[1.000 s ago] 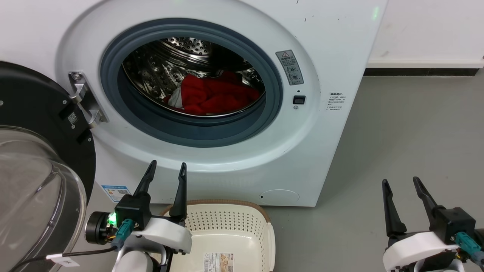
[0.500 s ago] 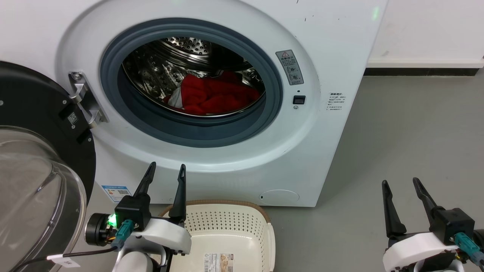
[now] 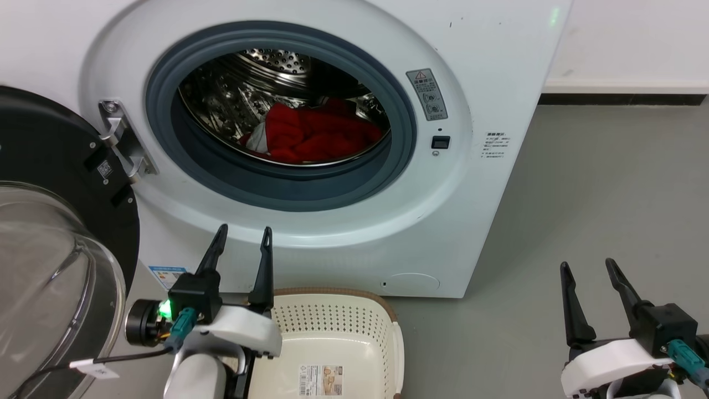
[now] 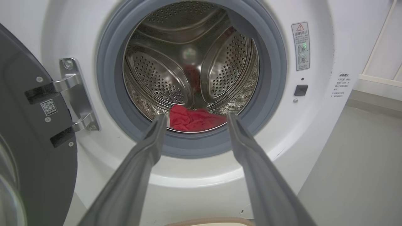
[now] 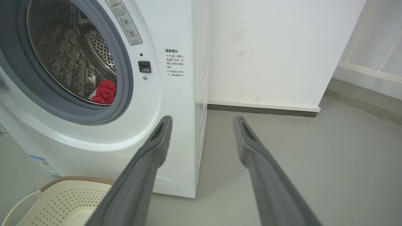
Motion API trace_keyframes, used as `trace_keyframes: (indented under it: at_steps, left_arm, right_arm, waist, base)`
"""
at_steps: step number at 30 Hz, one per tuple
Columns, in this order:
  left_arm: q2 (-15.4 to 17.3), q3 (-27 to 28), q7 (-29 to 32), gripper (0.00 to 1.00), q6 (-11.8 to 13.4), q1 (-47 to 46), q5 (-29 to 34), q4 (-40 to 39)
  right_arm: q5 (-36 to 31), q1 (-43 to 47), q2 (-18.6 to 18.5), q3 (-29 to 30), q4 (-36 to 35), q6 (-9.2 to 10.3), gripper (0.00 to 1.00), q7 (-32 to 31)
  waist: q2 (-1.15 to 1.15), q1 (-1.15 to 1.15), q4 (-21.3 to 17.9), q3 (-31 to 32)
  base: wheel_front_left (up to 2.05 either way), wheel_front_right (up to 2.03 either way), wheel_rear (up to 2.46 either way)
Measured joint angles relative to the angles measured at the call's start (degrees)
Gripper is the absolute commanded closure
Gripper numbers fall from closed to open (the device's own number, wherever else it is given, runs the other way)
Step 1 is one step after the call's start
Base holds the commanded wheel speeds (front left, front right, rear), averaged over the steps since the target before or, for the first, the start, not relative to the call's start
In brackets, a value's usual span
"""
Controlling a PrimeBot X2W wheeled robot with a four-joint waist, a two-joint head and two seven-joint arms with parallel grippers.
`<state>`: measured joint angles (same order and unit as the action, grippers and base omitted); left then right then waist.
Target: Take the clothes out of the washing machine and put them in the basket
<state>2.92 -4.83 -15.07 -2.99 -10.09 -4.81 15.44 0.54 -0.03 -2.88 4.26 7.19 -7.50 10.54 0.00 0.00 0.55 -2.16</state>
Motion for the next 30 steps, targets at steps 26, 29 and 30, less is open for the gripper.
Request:
trace_keyframes:
  at_steps: [26,29,30]
  left_arm:
    - [8.4,-0.3,3.5,0.00,2.0,-39.8,4.7,29.4]
    - [10.7,-0.2,5.8,0.00,2.0,-44.2,5.1,33.0]
    - [11.4,-0.3,6.4,0.00,2.0,-45.7,5.4,33.9]
  right_arm:
    - [6.4,-10.7,0.0,-9.2,1.6,0.00,0.00,3.3]
    - [8.2,-12.3,0.0,-11.2,2.9,0.00,0.00,3.9]
    - [8.8,-12.8,0.0,-11.9,3.3,0.00,0.00,4.1]
  waist:
    - [0.00,0.01,-11.4,-18.0]
    - [0.00,0.01,-13.5,-20.1]
    - [0.00,0.01,-14.2,-20.8]
  base:
    - [0.00,0.00,0.00]
    - [0.00,0.00,0.00]
    - [0.00,0.00,0.00]
